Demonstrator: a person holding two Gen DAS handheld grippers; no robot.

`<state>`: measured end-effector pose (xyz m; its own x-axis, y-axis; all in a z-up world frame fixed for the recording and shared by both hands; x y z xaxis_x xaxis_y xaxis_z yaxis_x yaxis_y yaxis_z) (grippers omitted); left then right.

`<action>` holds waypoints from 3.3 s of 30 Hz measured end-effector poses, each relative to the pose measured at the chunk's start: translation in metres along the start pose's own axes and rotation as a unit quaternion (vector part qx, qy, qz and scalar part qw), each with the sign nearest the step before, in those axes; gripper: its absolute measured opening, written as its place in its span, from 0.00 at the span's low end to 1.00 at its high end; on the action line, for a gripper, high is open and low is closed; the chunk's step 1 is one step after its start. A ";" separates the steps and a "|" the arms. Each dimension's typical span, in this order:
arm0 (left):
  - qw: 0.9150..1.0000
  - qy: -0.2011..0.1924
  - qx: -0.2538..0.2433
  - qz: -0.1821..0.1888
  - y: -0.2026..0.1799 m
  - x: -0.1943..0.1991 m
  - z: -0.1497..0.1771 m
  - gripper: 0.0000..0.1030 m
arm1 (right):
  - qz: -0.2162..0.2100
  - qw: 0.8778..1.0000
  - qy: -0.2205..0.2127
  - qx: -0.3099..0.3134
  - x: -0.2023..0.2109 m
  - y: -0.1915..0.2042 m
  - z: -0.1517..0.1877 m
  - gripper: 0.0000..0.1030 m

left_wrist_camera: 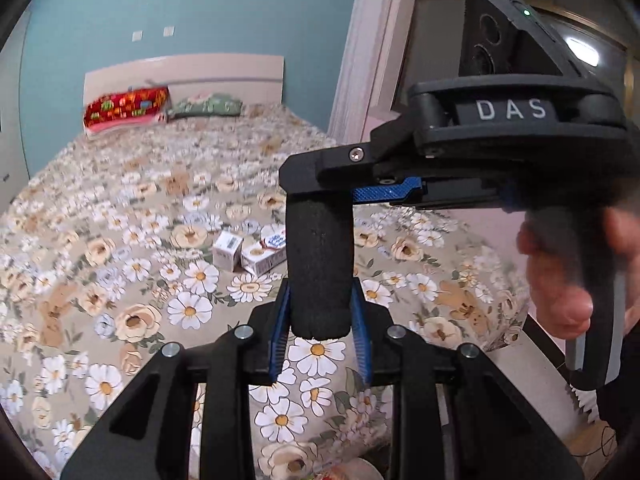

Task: Collect trash
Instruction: 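Carry the black cylinder in the right tool over the white bin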

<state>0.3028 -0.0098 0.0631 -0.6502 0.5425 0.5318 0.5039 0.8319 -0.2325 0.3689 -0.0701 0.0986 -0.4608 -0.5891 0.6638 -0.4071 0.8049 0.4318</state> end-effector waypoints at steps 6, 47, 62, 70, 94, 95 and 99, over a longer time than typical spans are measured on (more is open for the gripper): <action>0.999 -0.022 -0.022 -0.011 -0.026 0.038 -0.002 0.29 | 0.000 0.999 -0.025 0.028 0.046 0.035 0.013 0.30; 0.999 -0.004 -0.050 -0.008 -0.092 0.095 0.111 0.29 | 0.012 0.998 -0.031 0.051 0.096 0.070 0.166 0.30; 0.998 0.054 -0.005 0.016 -0.075 0.054 0.178 0.29 | 0.015 0.999 0.030 -0.002 0.030 0.025 0.219 0.30; 0.996 0.081 0.011 0.025 -0.068 0.032 0.209 0.29 | 0.019 0.998 0.058 -0.028 -0.001 0.001 0.245 0.30; 0.977 0.194 0.071 0.045 -0.047 -0.035 0.316 0.28 | 0.019 0.978 0.159 -0.132 -0.102 -0.075 0.335 0.30; 0.977 0.198 0.073 0.046 -0.047 -0.038 0.319 0.28 | 0.019 0.977 0.163 -0.137 -0.107 -0.078 0.338 0.30; 0.972 0.216 0.080 0.048 -0.044 -0.050 0.338 0.28 | 0.017 0.971 0.180 -0.156 -0.125 -0.091 0.355 0.30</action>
<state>0.1206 -0.0336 -0.2287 -0.2875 0.5467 0.7864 0.4335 0.8064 -0.4022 0.1835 -0.0951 -0.2399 -0.1410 -0.5436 0.8274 -0.1120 0.8392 0.5322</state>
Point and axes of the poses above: each gripper's, at about its wrist camera, not at the fingertips, and x roughly against the way its jaws point, y to its left, z to its underside, the point moved 6 cm from there along -x, roughly the way its jaws point, and after that the axes turned 9 degrees about z, right-handed, at the moved point
